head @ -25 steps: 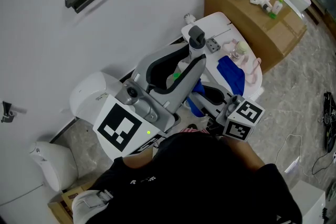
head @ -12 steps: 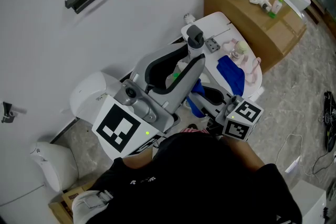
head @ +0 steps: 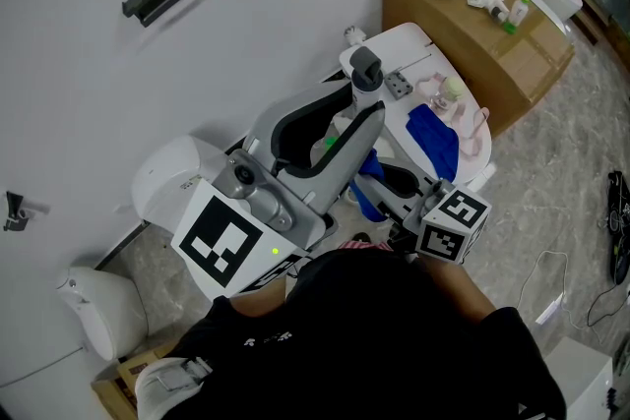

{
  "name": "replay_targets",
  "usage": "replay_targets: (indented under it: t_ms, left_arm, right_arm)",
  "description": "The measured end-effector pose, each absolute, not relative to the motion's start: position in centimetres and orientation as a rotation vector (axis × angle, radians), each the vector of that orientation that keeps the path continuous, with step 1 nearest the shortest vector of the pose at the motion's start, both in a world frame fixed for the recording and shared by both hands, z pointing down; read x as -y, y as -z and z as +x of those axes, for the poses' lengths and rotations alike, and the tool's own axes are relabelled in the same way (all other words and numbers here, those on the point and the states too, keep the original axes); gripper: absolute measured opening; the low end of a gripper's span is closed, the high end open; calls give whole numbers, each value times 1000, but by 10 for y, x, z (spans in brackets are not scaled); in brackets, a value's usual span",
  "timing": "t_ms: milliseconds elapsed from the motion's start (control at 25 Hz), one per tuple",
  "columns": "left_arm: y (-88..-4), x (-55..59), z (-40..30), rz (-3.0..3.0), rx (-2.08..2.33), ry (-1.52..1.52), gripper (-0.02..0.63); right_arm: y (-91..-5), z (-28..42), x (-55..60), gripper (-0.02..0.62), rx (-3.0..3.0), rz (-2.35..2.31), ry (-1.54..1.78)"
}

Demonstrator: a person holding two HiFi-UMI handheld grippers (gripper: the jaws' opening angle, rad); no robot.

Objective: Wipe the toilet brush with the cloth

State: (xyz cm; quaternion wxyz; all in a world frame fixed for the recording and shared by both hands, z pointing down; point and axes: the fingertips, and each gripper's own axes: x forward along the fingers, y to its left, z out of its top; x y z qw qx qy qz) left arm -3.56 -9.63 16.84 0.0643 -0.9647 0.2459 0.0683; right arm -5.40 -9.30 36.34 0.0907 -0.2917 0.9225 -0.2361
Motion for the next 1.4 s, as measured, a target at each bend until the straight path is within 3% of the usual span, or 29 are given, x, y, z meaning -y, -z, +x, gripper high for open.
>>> replay_targets:
  t_ms: [1400]
  left_arm:
    - [-161,92,-26,-2952,-674,-195,91]
  right_arm:
    - [-413,-41,95,63,-2730,-986,855]
